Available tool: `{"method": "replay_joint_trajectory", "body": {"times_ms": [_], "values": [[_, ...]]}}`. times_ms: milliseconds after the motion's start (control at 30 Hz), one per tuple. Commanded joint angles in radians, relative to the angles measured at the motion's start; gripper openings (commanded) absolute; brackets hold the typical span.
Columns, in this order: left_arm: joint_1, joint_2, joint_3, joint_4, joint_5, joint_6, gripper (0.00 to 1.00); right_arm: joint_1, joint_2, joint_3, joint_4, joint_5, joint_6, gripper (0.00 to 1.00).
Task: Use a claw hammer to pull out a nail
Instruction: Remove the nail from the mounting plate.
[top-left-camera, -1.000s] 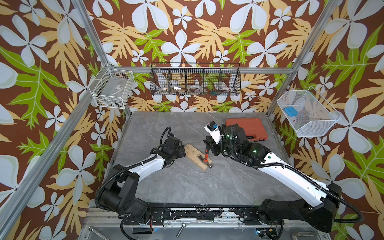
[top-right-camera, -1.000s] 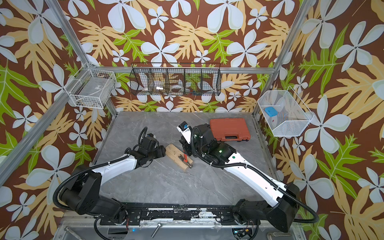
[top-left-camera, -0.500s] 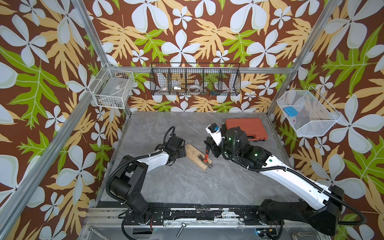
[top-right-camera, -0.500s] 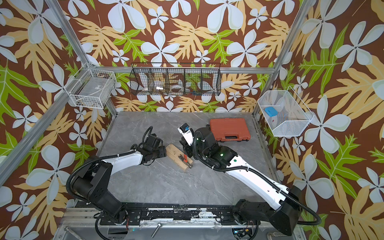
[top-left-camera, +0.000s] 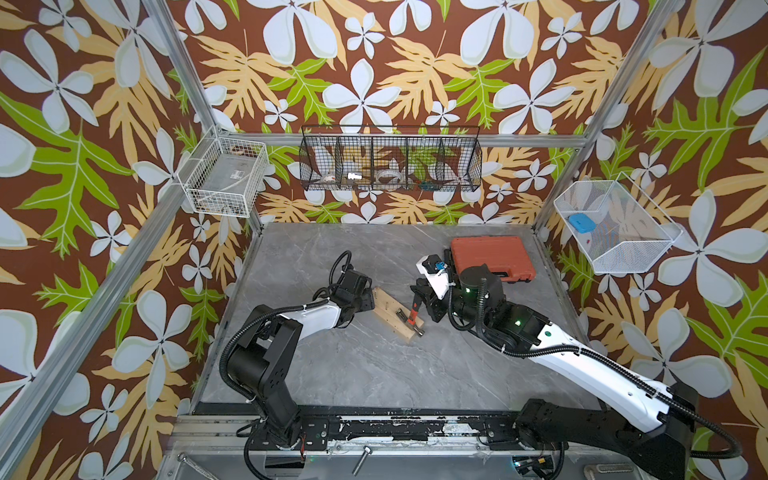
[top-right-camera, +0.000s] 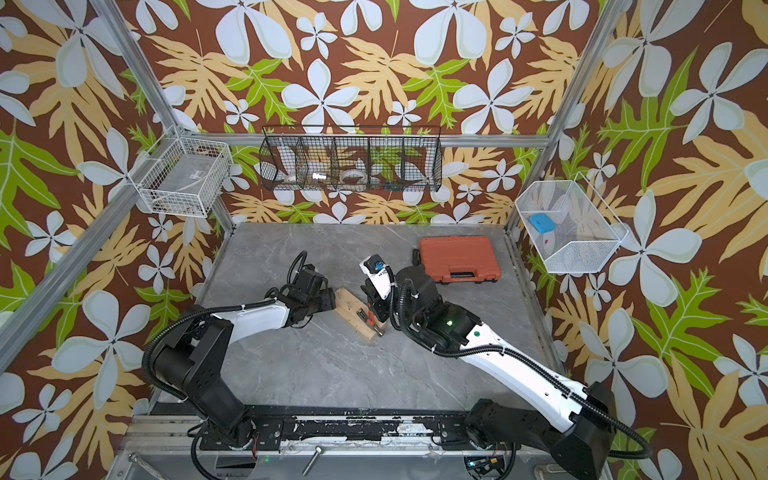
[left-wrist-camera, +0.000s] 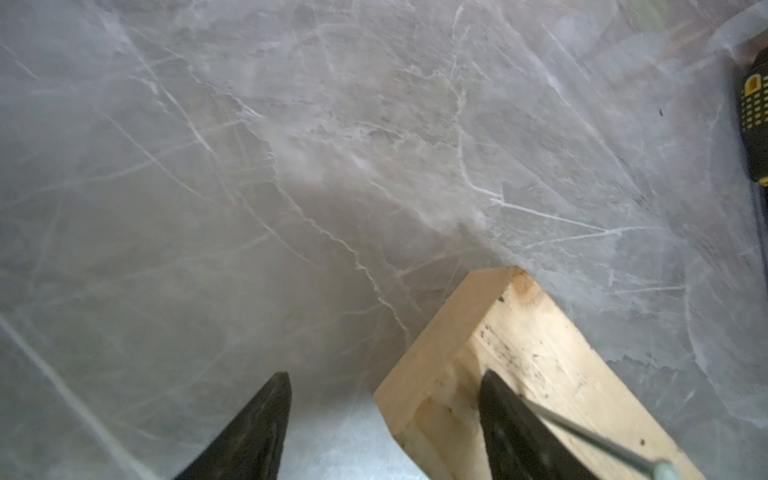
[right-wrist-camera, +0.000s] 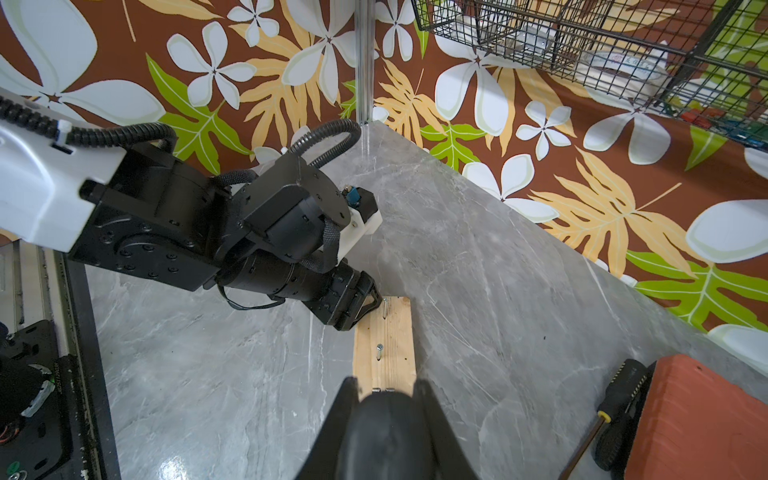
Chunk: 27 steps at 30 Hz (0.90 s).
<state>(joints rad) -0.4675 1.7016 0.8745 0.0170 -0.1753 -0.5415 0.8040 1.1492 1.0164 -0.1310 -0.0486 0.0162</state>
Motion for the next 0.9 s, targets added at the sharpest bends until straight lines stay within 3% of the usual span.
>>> {"method": "replay_joint_trajectory", "body": {"times_ms": [0,867], "values": [[0.001,0.026,-0.018,-0.141,-0.024,0.025,0.73,0.006,-0.016,-0.022,0.095,-0.014,0.021,0.00],[0.013,0.055,-0.063,-0.146,-0.002,0.040,0.73,0.022,-0.162,-0.231,0.229,-0.017,0.060,0.00]]}}
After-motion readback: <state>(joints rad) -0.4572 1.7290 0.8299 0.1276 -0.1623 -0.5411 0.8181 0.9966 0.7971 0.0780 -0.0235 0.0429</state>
